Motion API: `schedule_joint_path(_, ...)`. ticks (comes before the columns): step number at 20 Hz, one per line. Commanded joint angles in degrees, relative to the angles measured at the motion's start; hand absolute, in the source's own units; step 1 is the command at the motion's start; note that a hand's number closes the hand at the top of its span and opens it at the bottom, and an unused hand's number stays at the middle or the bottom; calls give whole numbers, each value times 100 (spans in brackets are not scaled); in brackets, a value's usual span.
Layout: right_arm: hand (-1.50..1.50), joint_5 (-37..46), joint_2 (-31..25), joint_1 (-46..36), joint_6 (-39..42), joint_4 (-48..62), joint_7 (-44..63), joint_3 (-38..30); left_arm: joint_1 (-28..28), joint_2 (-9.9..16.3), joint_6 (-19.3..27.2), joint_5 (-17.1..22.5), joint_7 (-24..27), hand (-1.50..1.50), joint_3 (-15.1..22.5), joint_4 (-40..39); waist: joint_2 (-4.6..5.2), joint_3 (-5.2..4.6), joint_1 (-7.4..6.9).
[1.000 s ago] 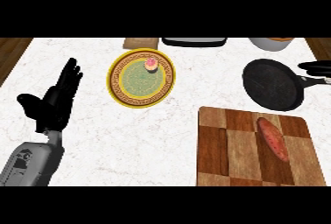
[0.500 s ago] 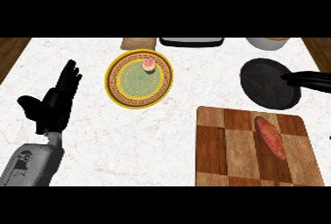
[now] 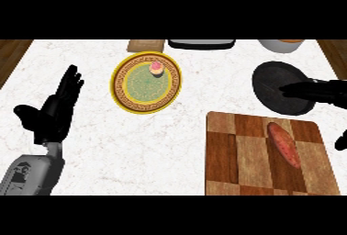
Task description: Pick the sweet potato from the cutting board and place it in the pan
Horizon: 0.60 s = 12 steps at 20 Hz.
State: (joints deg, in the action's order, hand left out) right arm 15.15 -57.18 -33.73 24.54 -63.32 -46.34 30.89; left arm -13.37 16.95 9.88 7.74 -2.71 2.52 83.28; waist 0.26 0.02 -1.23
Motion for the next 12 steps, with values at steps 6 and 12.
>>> schedule_joint_path(6, -150, 573, 487, -40, 352, 108, -545, 589, 49, 2, -87, -30, 3, 0, -123, -32, -15, -3, 54)
schedule_joint_path(12, -150, 994, 629, -211, 173, 405, -700, 525, 30, -18, -115, -98, -119, 0, -198, 78, -22, -1, 66)
